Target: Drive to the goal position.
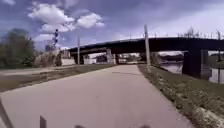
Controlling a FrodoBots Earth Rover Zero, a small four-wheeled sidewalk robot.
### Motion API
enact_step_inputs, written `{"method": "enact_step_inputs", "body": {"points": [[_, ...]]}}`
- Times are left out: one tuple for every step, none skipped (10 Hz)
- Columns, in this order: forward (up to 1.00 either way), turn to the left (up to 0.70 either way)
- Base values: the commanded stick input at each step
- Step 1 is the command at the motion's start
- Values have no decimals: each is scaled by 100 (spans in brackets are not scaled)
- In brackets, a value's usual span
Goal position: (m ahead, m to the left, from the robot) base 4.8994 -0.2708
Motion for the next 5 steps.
{"method": "enact_step_inputs", "body": {"points": [[100, 0], [100, 0], [100, 0], [100, 0], [100, 0]]}}
